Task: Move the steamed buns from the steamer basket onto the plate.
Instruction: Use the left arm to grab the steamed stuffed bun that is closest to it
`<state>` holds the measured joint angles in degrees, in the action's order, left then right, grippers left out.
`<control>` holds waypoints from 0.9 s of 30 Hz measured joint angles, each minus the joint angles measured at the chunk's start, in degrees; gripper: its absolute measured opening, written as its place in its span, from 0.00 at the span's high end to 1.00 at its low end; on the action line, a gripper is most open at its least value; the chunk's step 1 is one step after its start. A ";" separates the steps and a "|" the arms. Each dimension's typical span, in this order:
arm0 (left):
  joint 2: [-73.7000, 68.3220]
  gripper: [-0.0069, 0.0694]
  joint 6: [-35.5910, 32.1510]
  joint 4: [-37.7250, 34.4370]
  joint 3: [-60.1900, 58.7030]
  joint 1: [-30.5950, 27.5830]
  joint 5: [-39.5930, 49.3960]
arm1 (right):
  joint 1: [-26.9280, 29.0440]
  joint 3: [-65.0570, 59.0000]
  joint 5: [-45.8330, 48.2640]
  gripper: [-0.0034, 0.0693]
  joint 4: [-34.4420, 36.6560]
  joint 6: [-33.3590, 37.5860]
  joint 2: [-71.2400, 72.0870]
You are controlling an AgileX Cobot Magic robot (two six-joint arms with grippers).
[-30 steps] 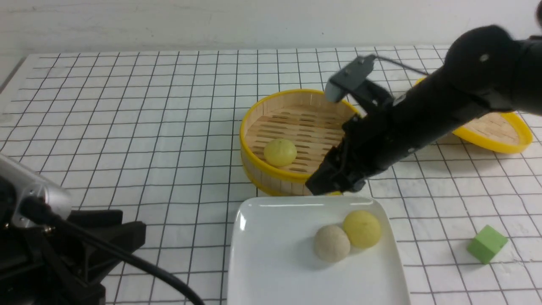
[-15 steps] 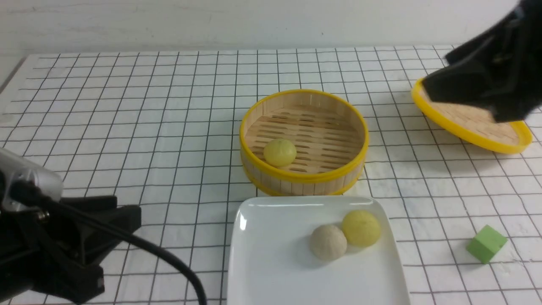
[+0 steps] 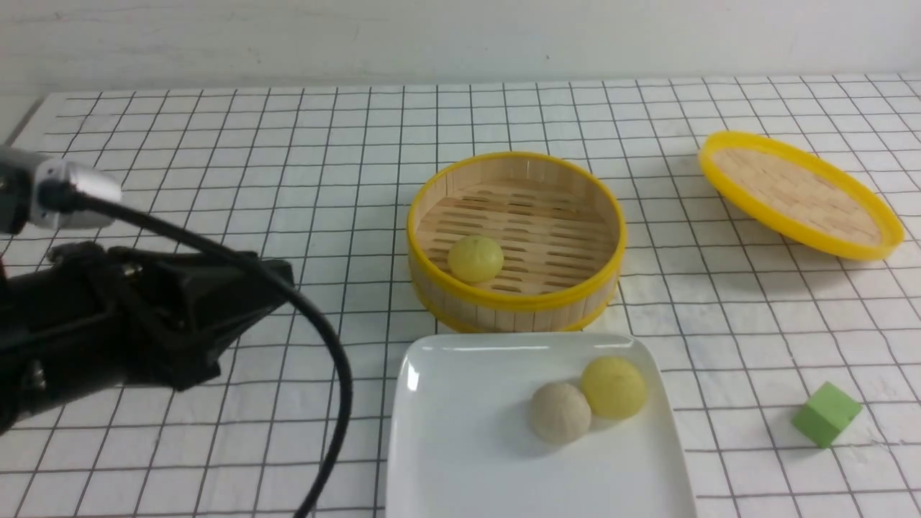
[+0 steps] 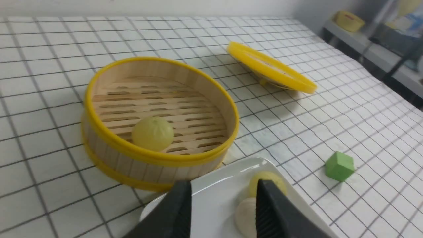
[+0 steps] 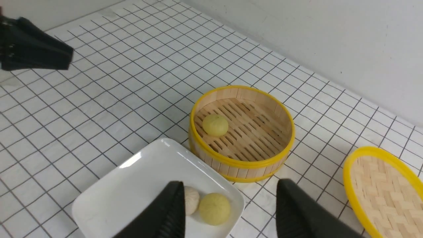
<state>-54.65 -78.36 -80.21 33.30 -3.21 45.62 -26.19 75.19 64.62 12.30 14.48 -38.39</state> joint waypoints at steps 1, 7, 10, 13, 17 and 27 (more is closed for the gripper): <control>-3.07 0.51 -1.51 -0.41 1.93 0.00 2.08 | 0.00 0.00 0.81 0.43 -0.07 -0.05 0.82; -14.89 0.50 -0.81 5.04 12.40 0.00 6.67 | 0.00 0.14 6.12 0.43 -1.14 -1.83 2.51; -20.09 0.47 2.04 10.40 17.64 0.00 8.41 | 0.00 0.14 7.40 0.43 -1.52 -3.07 2.51; -23.62 0.45 3.05 12.67 21.19 0.00 9.87 | 0.00 0.14 7.40 0.43 -1.58 -3.22 2.51; -27.76 0.41 3.22 13.84 26.08 2.46 9.21 | 0.00 0.14 7.45 0.43 -2.42 -3.29 2.51; -36.39 0.40 6.81 22.00 33.27 18.39 -10.33 | 0.00 0.14 7.45 0.43 -2.88 -3.51 2.51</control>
<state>-91.04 -71.55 -58.22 66.57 15.18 35.29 -26.19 75.33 72.07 9.42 10.96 -35.88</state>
